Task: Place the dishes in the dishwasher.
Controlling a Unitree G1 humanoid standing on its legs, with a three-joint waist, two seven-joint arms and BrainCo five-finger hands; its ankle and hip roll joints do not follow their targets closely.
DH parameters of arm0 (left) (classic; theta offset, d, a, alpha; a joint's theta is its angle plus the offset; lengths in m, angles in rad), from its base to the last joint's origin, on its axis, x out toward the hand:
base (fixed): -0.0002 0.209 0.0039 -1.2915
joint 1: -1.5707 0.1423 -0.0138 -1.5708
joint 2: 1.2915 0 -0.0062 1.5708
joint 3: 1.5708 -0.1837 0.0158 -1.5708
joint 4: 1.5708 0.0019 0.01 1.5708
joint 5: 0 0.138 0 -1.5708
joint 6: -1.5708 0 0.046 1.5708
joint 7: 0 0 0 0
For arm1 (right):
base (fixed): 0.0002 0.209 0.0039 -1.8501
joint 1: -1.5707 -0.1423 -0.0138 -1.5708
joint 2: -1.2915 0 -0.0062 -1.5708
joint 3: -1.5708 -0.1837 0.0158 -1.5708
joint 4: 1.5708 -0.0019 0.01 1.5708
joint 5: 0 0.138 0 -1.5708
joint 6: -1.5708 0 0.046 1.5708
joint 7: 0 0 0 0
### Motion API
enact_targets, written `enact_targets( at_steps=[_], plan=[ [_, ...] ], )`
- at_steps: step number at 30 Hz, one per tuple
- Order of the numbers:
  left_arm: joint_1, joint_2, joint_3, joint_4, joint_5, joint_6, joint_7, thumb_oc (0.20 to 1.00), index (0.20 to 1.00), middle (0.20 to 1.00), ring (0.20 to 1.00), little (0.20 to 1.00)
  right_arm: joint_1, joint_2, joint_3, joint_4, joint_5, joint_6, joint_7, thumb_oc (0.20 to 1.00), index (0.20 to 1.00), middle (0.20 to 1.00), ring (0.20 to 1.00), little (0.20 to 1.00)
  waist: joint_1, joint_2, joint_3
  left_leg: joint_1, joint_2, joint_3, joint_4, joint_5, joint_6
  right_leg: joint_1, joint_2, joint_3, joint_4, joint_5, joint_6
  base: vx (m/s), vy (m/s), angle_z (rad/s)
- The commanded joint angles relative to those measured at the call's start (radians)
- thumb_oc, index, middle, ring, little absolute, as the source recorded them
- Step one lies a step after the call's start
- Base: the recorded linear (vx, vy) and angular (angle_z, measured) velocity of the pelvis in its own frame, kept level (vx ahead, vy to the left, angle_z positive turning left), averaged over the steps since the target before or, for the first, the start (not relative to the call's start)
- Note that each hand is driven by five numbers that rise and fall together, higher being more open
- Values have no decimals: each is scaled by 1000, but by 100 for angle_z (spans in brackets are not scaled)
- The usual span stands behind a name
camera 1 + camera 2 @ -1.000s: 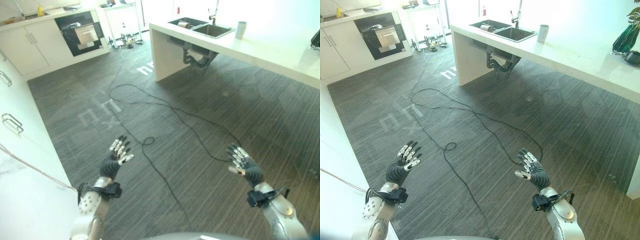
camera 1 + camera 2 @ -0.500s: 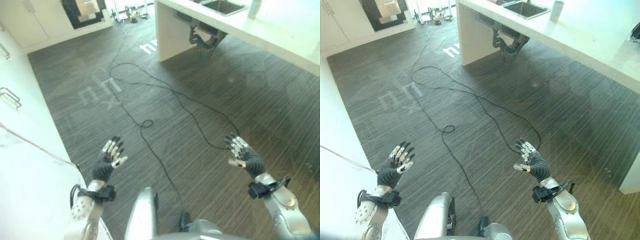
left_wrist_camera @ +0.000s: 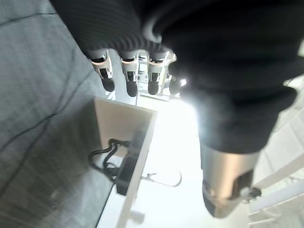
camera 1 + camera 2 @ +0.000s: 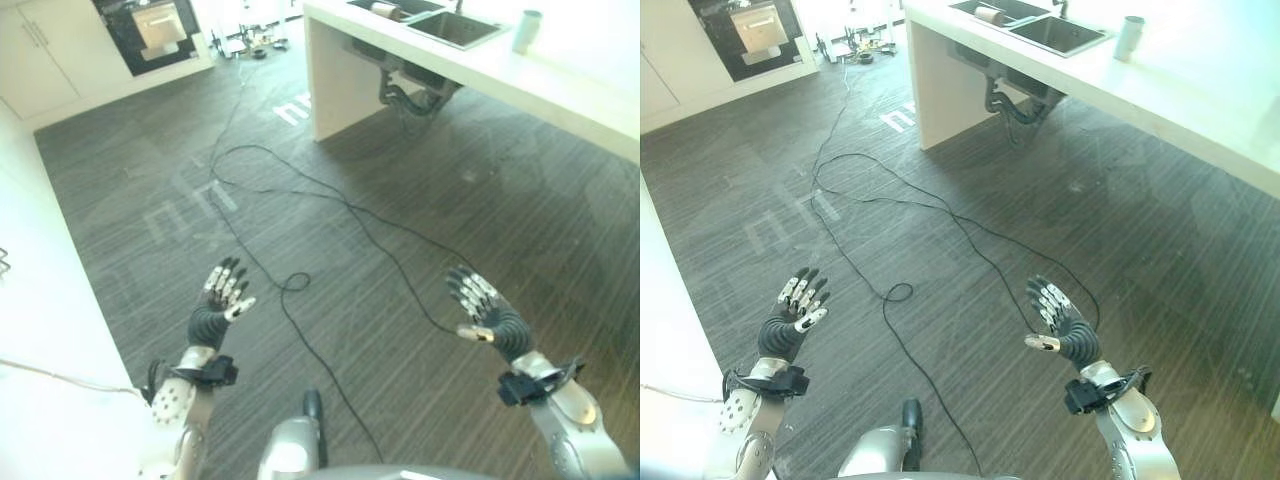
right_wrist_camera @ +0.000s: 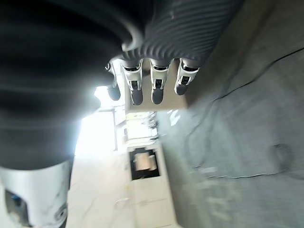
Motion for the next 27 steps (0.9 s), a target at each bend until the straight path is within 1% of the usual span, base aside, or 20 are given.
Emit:
enact_targets(
  at_steps=[1, 2, 3, 4, 5, 6, 9, 10, 12, 14, 15, 16, 18, 21, 22, 23, 24, 25, 26, 27],
  plan=[
    [25, 78, 19, -89, 13, -3, -37, 1000, 1000, 1000, 1000, 1000, -28, -15, -20, 18, -3, -35, -49, 1000, 1000, 1000, 1000, 1000, 30, 33, -101, -31, 34, -74, -86, -37, -66, -20, -64, 38, 85, 245, 41, 372, 393, 52],
    [25, 79, 18, -88, 20, 1, -33, 1000, 1000, 1000, 1000, 1000, -25, -12, -18, 18, -6, -32, -48, 1000, 1000, 1000, 1000, 1000, 21, 38, -102, -7, 19, -78, -88, -52, -54, -73, -69, 61, 178, 253, 35, 275, 313, 49],
    [22, 74, 13, -82, 31, -5, -21, 1000, 1000, 1000, 1000, 1000, -32, -12, -7, 21, -15, -29, -48, 1000, 1000, 1000, 1000, 1000, 5, 54, -103, 18, 23, -74, -93, -65, -51, -157, -48, 87, 225, 275, 27, 228, 234, 25],
    [15, 80, 7, -83, 32, -1, -17, 1000, 1000, 1000, 1000, 1000, -31, -14, 0, 26, -20, -35, -57, 1000, 1000, 1000, 1000, 1000, -12, 56, -95, 40, 12, -78, -95, -78, -45, -212, -11, 100, 246, 220, 9, 242, 167, 17],
    [12, 86, 10, -84, 25, 3, -27, 1000, 1000, 1000, 1000, 1000, -20, -21, -5, 31, -15, -46, -57, 1000, 1000, 1000, 1000, 1000, -20, 59, -92, 50, 3, -83, -99, -75, -44, -244, 34, 62, 172, 182, -8, 317, 71, 21],
    [9, 92, 15, -87, 15, 12, -35, 1000, 1000, 1000, 1000, 1000, -10, -29, -15, 34, 0, -53, -60, 1000, 1000, 1000, 1000, 1000, -26, 53, -83, 69, -7, -89, -102, -80, -46, -267, 50, 16, 80, 155, -15, 339, 6, 46],
    [12, 90, 27, -89, -45, 43, -52, 1000, 1000, 1000, 1000, 1000, 1, -39, -37, 47, 32, -68, -48, 1000, 1000, 1000, 1000, 1000, -46, 30, -54, 123, -20, -96, -108, -112, -58, -288, 71, -56, -160, 161, -13, 352, -89, 81],
    [17, 91, 18, -89, -41, 34, -54, 1000, 1000, 1000, 1000, 1000, 11, -45, -43, 49, 40, -77, -48, 1000, 1000, 1000, 1000, 1000, -72, 18, -42, 151, -32, -112, -106, -133, -60, -293, 105, -27, -289, 178, -9, 415, -106, 69],
    [13, 89, -9, -87, -40, 32, -56, 1000, 1000, 1000, 1000, 1000, 20, -55, -44, 49, 52, -82, -61, 1000, 1000, 1000, 1000, 1000, -111, 9, -34, 186, -53, -150, -104, -161, -55, -334, 127, 58, -414, 240, 7, 451, -76, 68],
    [12, 76, -42, -84, -6, 27, -70, 1000, 1000, 1000, 1000, 1000, 33, -57, -53, 47, 89, -79, -75, 1000, 1000, 1000, 1000, 1000, -149, 13, -29, 241, -68, -216, -99, -206, -41, -401, 123, 116, -508, 327, 27, 602, -126, 112],
    [15, 72, -54, -85, 7, 21, -67, 1000, 1000, 1000, 1000, 1000, 35, -52, -54, 47, 91, -78, -79, 1000, 1000, 1000, 1000, 1000, -158, 17, -29, 260, -68, -233, -92, -225, -39, -422, 118, 117, -536, 348, 29, 617, -140, 161],
    [18, 76, -63, -85, 1, 19, -62, 1000, 1000, 1000, 1000, 1000, 32, -52, -57, 50, 86, -78, -77, 1000, 1000, 1000, 1000, 1000, -167, 23, -27, 289, -66, -238, -85, -249, -40, -462, 113, 87, -577, 359, 34, 580, -132, 154],
    [29, 78, -60, -86, -4, 15, -62, 1000, 1000, 1000, 1000, 1000, 20, -63, -50, 57, 81, -79, -85, 1000, 1000, 1000, 1000, 1000, -163, 10, -30, 330, -75, -228, -55, -307, -36, -456, 91, 19, -543, 383, 29, 570, -162, 89],
    [27, 77, -49, -93, -20, 29, -69, 1000, 1000, 1000, 1000, 1000, 17, -83, -67, 56, 75, -74, -77, 1000, 1000, 1000, 1000, 1000, -178, 13, -71, 372, -66, -191, -18, -358, -48, -408, 84, -11, -521, 374, 15, 524, -206, -37],
    [33, 73, -35, -105, -29, 46, -71, 1000, 1000, 1000, 1000, 1000, 15, -87, -78, 43, 61, -65, -76, 1000, 1000, 1000, 1000, 1000, -187, 33, -105, 392, -35, -164, 22, -320, -79, -384, 99, -17, -482, 342, -13, 504, -257, -53],
    [34, 72, -34, -105, -30, 47, -69, 1000, 1000, 1000, 1000, 1000, 15, -87, -80, 38, 57, -65, -77, 1000, 1000, 1000, 1000, 1000, -190, 37, -110, 394, -30, -161, 30, -309, -86, -379, 104, -17, -479, 335, -19, 478, -284, -23],
    [40, 68, -31, -111, -34, 51, -65, 1000, 1000, 1000, 1000, 1000, 15, -94, -85, 31, 54, -64, -73, 1000, 1000, 1000, 1000, 1000, -195, 50, -122, 395, -6, -157, 82, -234, -118, -364, 126, -21, -472, 309, -44, 247, -176, -20],
    [42, 67, -30, -113, -35, 52, -65, 1000, 1000, 1000, 1000, 1000, 15, -95, -87, 28, 54, -65, -72, 1000, 1000, 1000, 1000, 1000, -196, 54, -127, 393, 1, -156, 104, -203, -130, -357, 134, -24, -473, 302, -52, 338, -269, -40],
    [47, 61, -33, -121, -34, 48, -65, 1000, 1000, 1000, 1000, 1000, 15, -104, -95, 13, 60, -71, -71, 1000, 1000, 1000, 1000, 1000, -197, 59, -134, 364, 18, -156, 207, -115, -164, -323, 160, -20, -485, 276, -79, 406, -341, -51],
    [42, 54, -45, -115, -19, 28, -58, 1000, 1000, 1000, 1000, 1000, 9, -113, -99, 6, 52, -82, -69, 1000, 1000, 1000, 1000, 1000, -196, 47, -138, 287, 12, -166, 398, -31, -192, -288, 171, 3, -503, 257, -105, 426, -359, -50]
  ],
)
